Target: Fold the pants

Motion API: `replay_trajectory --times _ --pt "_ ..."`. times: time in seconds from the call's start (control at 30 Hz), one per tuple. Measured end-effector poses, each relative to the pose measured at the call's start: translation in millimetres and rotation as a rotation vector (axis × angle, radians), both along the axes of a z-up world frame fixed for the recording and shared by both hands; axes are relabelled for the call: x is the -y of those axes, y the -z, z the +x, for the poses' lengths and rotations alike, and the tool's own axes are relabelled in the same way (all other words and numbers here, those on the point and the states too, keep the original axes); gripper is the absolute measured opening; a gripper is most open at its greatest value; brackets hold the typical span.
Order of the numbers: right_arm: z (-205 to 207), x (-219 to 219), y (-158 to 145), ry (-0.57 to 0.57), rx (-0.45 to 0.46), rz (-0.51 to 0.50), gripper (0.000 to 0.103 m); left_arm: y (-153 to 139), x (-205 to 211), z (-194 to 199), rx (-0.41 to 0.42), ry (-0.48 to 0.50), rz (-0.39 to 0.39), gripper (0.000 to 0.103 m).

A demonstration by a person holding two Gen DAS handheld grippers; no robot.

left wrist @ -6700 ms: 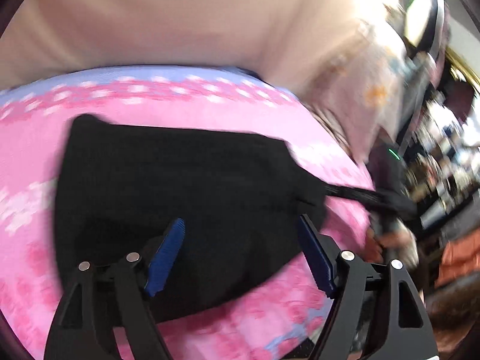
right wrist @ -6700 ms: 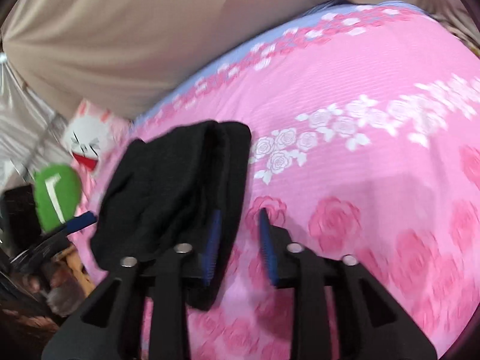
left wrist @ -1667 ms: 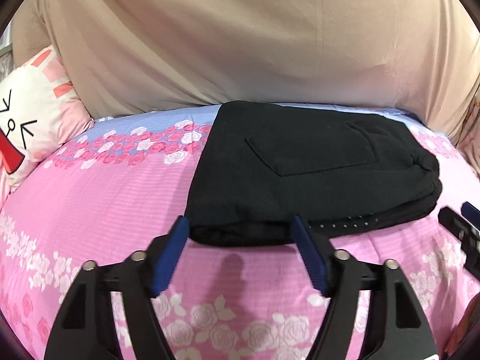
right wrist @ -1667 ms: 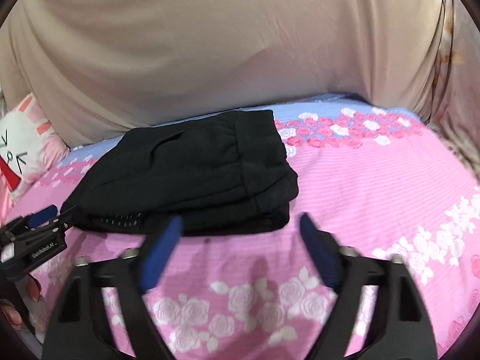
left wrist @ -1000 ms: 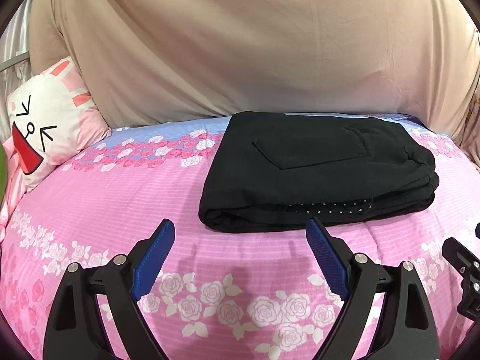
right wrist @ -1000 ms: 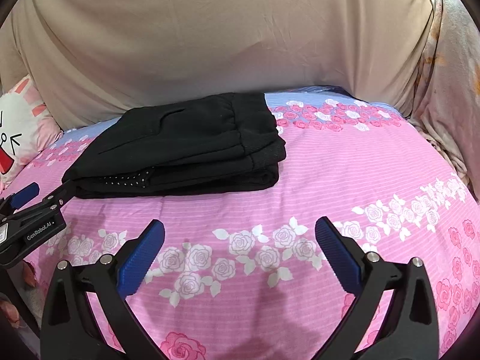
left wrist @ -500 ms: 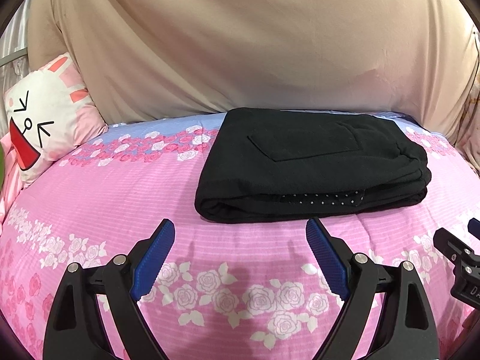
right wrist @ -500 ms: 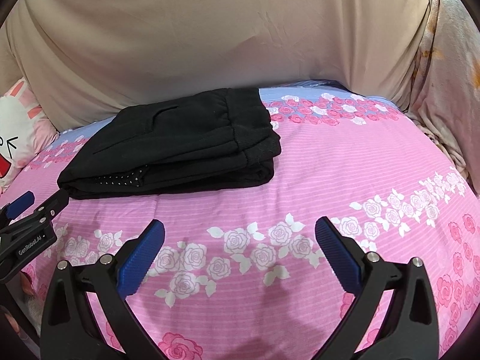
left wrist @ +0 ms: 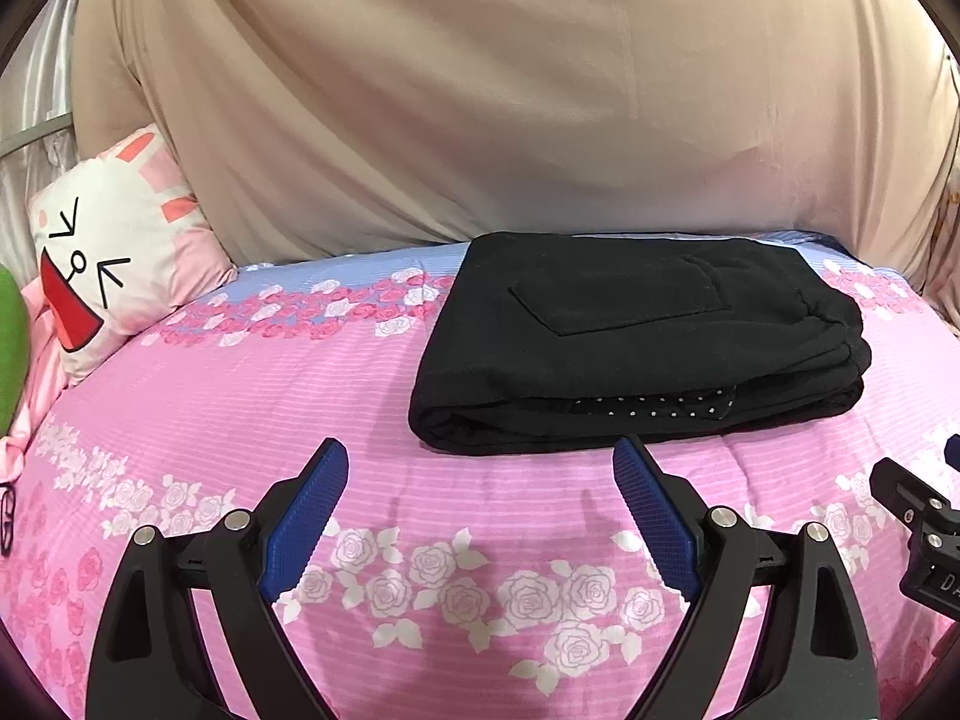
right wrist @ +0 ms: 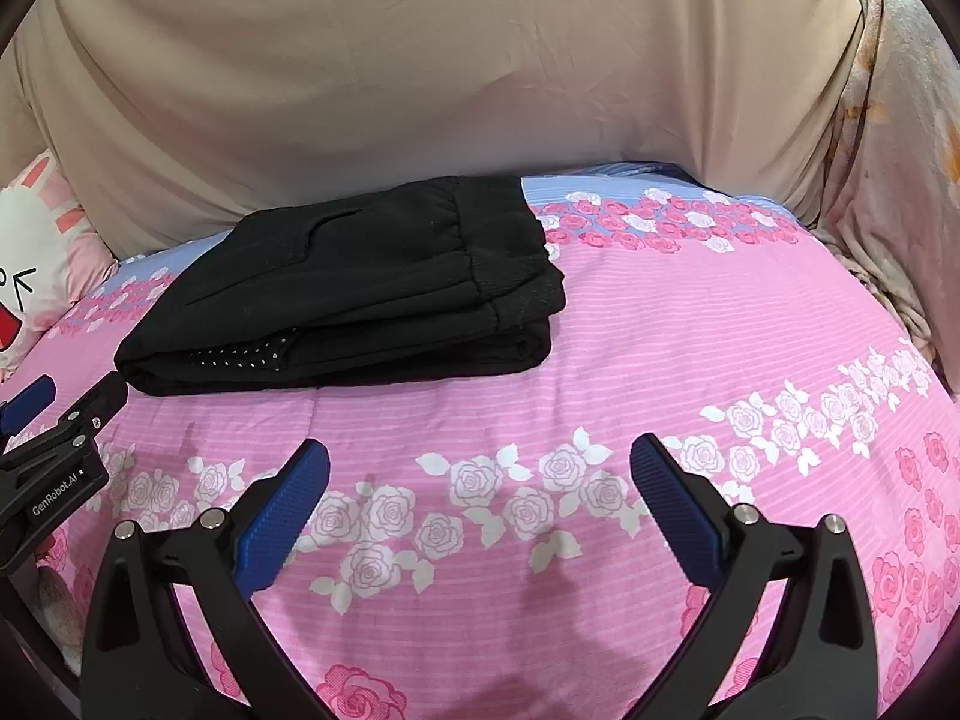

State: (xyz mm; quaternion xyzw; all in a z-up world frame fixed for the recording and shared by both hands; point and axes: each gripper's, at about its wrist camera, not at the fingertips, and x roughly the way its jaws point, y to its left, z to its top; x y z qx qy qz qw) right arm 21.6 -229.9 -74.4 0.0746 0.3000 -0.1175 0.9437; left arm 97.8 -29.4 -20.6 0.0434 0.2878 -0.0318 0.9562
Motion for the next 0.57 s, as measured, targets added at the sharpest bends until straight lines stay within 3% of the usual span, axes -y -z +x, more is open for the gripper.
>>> replay_trajectory --times 0.3,0.57 --pt "1.6 -0.4 -0.5 -0.005 -0.001 -0.005 0.098 3.9 -10.1 3.9 -0.051 -0.013 -0.075 0.092" --pt "1.6 -0.6 -0.4 -0.005 -0.001 -0.005 0.098 6.8 -5.4 4.2 -0.081 0.006 -0.065 0.092"
